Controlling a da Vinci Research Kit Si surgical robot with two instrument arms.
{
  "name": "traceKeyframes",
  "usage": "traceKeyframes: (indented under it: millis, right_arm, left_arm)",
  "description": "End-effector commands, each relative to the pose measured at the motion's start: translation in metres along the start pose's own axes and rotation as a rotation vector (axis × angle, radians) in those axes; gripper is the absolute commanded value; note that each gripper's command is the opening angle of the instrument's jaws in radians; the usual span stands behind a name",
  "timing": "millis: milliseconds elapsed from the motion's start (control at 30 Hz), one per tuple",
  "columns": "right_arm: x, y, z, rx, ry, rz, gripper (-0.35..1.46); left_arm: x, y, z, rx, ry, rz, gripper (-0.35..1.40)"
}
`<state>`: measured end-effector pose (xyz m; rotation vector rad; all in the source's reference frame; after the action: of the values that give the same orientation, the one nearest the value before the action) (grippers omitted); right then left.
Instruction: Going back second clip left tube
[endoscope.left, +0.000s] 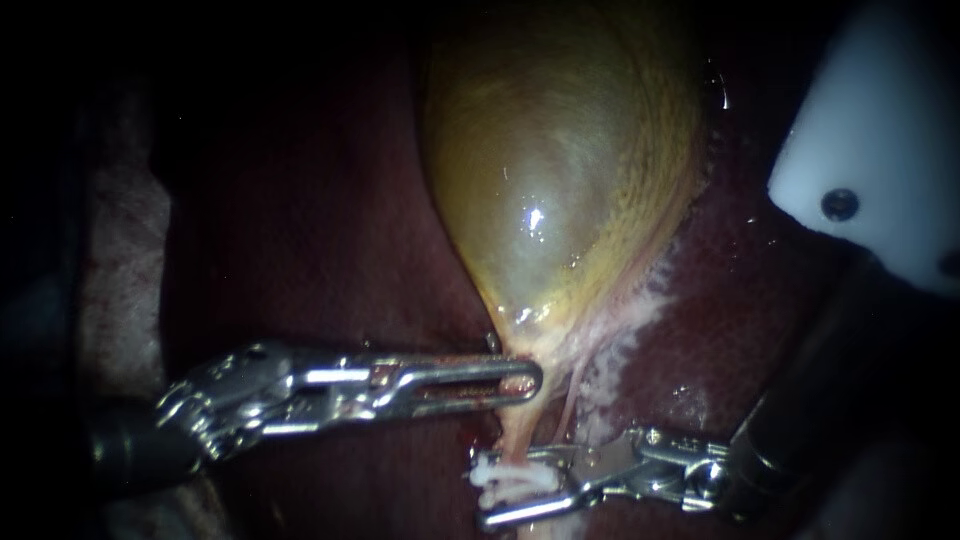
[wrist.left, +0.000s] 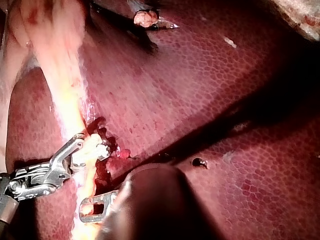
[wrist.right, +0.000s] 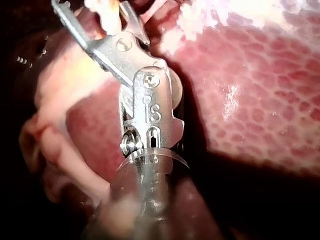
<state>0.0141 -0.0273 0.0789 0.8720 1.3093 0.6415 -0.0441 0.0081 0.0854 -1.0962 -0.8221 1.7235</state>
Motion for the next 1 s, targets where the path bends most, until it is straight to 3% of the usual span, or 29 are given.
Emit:
traceKeyframes:
  millis: [33,433,1000]
  right_arm:
    - [0.0,0.0001,0.0,-0.001,0.0,0.001,0.48]
    - [0.0001,0.0009,-0.0017,0.007,-0.023,-0.03,0.48]
    - [0.0011,0.0008,-0.0041,0.019,-0.046,-0.051,0.48]
  left_arm:
    - [0.0,0.0,0.0,0.0,0.0,0.0,-0.35]
    - [-0.0001,0.0,0.0,0.0,0.0,0.0,-0.35]
    - [-0.0001,0.0,-0.0001,0.0,0.0,0.0,-0.35]
